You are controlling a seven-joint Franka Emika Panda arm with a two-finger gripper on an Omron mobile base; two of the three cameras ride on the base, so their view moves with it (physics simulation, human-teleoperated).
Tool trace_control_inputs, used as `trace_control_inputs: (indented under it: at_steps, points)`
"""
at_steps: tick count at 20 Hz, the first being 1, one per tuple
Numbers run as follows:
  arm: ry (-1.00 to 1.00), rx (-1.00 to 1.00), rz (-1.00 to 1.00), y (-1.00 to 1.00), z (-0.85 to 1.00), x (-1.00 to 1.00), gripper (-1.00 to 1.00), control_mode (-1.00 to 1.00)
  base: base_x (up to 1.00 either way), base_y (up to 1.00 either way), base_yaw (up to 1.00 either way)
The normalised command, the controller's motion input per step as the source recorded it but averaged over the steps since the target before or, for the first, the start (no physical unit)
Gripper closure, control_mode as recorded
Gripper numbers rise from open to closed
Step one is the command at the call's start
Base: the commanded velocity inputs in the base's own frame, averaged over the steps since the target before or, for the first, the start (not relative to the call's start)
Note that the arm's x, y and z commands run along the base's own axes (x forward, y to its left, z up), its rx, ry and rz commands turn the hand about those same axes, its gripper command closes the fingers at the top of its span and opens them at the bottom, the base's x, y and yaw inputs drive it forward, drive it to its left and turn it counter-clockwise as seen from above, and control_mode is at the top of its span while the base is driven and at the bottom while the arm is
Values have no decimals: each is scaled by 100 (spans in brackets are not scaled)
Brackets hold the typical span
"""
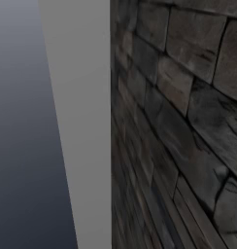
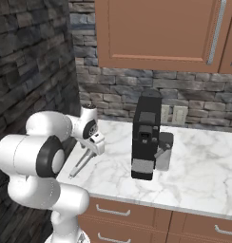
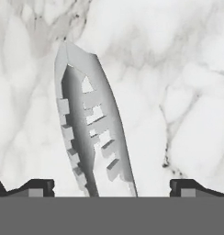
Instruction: Pick up the tongs from the counter and place them near the plate next to the oven.
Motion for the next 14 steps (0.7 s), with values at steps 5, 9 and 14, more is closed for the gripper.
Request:
trace_control_inputs:
  at_steps: [5,9,14]
  points:
    - [0,0,-3,0,-23,33,-100,-100,0,0,0]
    - [0,0,-3,0,-24,30,-100,-100,0,0,0]
    - [0,0,-2,0,-33,16,-100,-100,0,0,0]
